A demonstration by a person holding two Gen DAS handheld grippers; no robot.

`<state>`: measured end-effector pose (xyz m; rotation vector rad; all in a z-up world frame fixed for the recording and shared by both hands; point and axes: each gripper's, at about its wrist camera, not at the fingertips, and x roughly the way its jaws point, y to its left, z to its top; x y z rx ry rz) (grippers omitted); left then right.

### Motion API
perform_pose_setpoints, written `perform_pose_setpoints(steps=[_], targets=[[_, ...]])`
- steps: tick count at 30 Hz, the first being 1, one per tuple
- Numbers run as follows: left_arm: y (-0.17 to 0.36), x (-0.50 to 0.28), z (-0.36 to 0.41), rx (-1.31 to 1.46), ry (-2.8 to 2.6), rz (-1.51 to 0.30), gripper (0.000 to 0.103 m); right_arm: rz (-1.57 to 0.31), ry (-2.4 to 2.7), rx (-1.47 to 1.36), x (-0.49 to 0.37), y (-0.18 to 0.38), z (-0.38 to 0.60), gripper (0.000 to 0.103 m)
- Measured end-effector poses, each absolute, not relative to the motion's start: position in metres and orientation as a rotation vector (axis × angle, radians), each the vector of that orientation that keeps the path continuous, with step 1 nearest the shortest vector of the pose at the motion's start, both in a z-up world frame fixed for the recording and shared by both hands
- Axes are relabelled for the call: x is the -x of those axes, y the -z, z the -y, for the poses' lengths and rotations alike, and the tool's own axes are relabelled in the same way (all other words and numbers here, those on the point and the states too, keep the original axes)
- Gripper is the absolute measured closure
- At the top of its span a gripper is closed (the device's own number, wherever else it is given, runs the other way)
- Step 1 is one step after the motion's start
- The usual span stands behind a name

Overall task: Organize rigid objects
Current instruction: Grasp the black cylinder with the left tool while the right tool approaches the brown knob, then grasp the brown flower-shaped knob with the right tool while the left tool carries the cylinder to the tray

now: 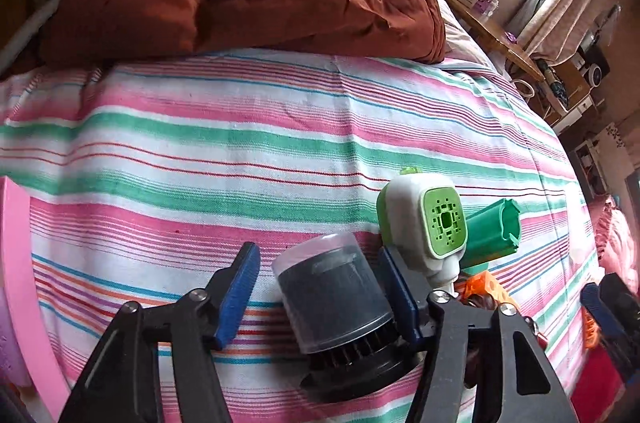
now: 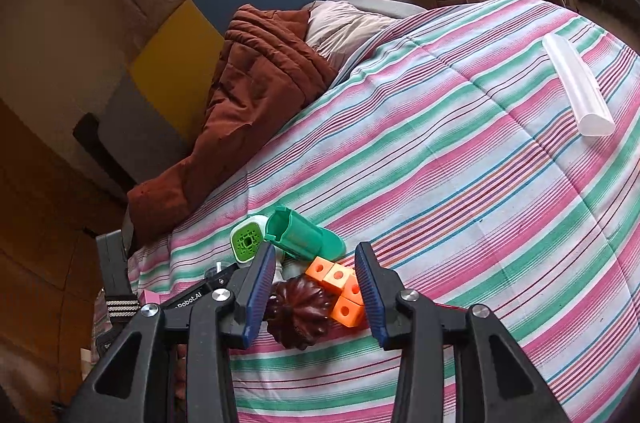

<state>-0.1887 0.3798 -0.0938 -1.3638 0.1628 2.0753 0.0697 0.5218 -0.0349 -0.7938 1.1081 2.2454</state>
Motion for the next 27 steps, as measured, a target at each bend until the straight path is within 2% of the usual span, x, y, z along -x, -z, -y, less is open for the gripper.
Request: perform_pose_setpoints(steps=[2, 18, 24, 27], targets=[[0.093, 0.182, -0.376, 1.347, -2.088, -0.2, 0.06, -1.105, -2.241, 0.794, -0.07, 0.036, -0.523, 0.062], [0.094, 0.055, -0.306, 1.222, -2.109, -0.362, 0.06, -1.101, -2.269, 0.854, -0.064, 0.042, -0.52, 0.062], [0.102, 0.021, -0.297, 1.078, -2.147, -0.43, 0.059, -0.912, -2.38, 0.96, -0.041, 0.04, -0.494, 0.062], [0.103, 0.023, -0.294, 1.075, -2.144, -0.394, 0.059, -0.86, -2.429, 1.025, -0.029, 0.045, -0.482, 0.062]])
